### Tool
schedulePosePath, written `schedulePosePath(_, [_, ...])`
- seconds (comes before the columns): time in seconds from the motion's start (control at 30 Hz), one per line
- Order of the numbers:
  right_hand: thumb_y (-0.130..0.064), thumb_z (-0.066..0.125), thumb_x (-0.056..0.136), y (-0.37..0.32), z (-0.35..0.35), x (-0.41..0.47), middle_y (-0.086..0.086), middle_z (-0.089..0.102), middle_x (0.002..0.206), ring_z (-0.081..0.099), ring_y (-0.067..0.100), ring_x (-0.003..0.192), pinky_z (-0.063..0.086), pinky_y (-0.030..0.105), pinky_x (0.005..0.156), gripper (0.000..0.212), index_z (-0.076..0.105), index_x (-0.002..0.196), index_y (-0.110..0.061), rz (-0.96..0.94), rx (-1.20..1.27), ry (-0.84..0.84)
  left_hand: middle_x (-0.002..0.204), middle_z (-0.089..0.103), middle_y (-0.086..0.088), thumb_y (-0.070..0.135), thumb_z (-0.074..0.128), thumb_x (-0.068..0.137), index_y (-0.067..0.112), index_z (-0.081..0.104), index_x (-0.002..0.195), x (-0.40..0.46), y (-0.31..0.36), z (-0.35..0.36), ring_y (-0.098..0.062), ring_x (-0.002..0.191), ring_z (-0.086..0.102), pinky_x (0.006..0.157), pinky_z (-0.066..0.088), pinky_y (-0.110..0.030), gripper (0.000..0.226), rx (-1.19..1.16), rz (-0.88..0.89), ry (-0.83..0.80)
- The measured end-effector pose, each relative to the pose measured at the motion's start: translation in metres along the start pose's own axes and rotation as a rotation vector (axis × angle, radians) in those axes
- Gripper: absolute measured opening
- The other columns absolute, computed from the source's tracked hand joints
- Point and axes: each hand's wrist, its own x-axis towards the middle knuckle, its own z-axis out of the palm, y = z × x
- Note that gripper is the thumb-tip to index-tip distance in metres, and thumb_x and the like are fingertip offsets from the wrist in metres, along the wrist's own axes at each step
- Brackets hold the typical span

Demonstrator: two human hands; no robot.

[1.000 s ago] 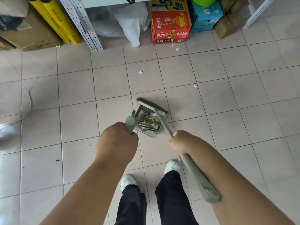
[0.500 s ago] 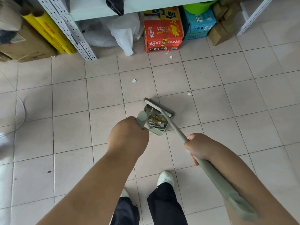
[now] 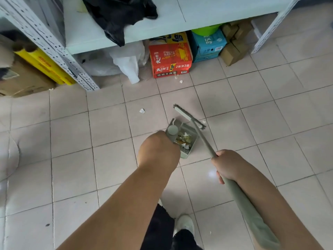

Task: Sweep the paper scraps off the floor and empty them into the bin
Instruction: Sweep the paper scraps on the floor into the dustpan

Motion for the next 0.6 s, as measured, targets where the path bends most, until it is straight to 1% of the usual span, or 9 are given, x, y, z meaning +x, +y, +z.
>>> schedulePosePath(0.1, [-0.008,0.036,0.091,-0.009,-0.019,0.016,0.012,0.054,0.055,0.044,0.011,0.022,0.027,0.012,0.030,0.009,0.045,0.090,-0.005,0.002,-0.002,0.041,0.061,0.044,0.006,0.021,0.050,0.079,0.022,0.034,0.061,0.010,0.017,-0.001,-0.009,0.051,0.038,0.042,0.024,-0.023,0.023,0.011,0.019,-0.021])
schedulePosePath(0.2, [-0.005,0.037,0.089,-0.013,-0.036,0.036,0.014,0.054,0.060,0.051,0.020,0.034,0.032,0.016,0.039,0.013,0.043,0.100,-0.002,0.039,0.059,0.081,0.063,0.047,0.005,0.023,0.049,0.078,0.022,0.035,0.062,0.016,0.026,-0.001,-0.011,0.053,0.041,0.042,0.025,-0.023,0.021,-0.004,0.013,-0.021])
schedulePosePath(0.23, [-0.004,0.037,0.089,-0.011,-0.041,0.043,0.016,0.053,0.059,0.050,0.022,0.034,0.033,0.017,0.040,0.013,0.041,0.101,-0.002,0.064,0.072,0.088,0.063,0.048,0.005,0.023,0.049,0.078,0.022,0.037,0.063,0.016,0.028,-0.001,-0.012,0.053,0.042,0.042,0.026,-0.023,0.020,-0.014,0.006,-0.018])
schedulePosePath(0.33, [-0.003,0.038,0.090,-0.007,-0.053,0.068,0.016,0.051,0.050,0.044,0.019,0.021,0.030,0.016,0.036,0.012,0.044,0.099,0.001,0.128,0.072,0.066,0.063,0.051,0.004,0.024,0.048,0.077,0.021,0.038,0.063,0.018,0.036,0.000,-0.014,0.054,0.045,0.043,0.028,-0.023,0.017,-0.053,-0.038,-0.006])
schedulePosePath(0.4, [-0.006,0.039,0.091,-0.001,-0.058,0.083,0.014,0.053,0.045,0.047,0.020,0.027,0.032,0.018,0.039,0.016,0.048,0.101,0.003,0.163,0.068,0.056,0.063,0.051,0.004,0.024,0.048,0.077,0.021,0.038,0.064,0.021,0.045,0.001,-0.014,0.054,0.045,0.042,0.027,-0.023,0.017,-0.042,-0.055,-0.004])
schedulePosePath(0.47, [-0.007,0.038,0.091,0.004,-0.055,0.091,0.015,0.054,0.053,0.050,0.022,0.037,0.036,0.020,0.044,0.023,0.050,0.108,0.003,0.178,0.117,0.034,0.063,0.051,0.003,0.023,0.048,0.076,0.020,0.039,0.064,0.023,0.052,0.002,-0.014,0.054,0.045,0.042,0.028,-0.023,0.015,-0.039,-0.069,0.006])
schedulePosePath(0.53, [-0.007,0.038,0.089,0.007,-0.050,0.095,0.016,0.054,0.060,0.052,0.022,0.036,0.039,0.021,0.044,0.026,0.050,0.111,0.001,0.161,0.130,-0.003,0.062,0.052,0.002,0.022,0.047,0.076,0.020,0.041,0.065,0.026,0.059,0.005,-0.015,0.054,0.046,0.043,0.028,-0.023,0.013,-0.043,-0.084,0.013])
schedulePosePath(0.6, [-0.009,0.038,0.089,0.010,-0.043,0.095,0.016,0.055,0.068,0.053,0.021,0.035,0.042,0.021,0.044,0.023,0.048,0.109,-0.003,0.125,0.111,-0.024,0.064,0.052,0.002,0.023,0.048,0.076,0.021,0.044,0.069,0.027,0.065,0.005,-0.017,0.056,0.048,0.043,0.030,-0.024,0.009,-0.034,-0.092,0.012])
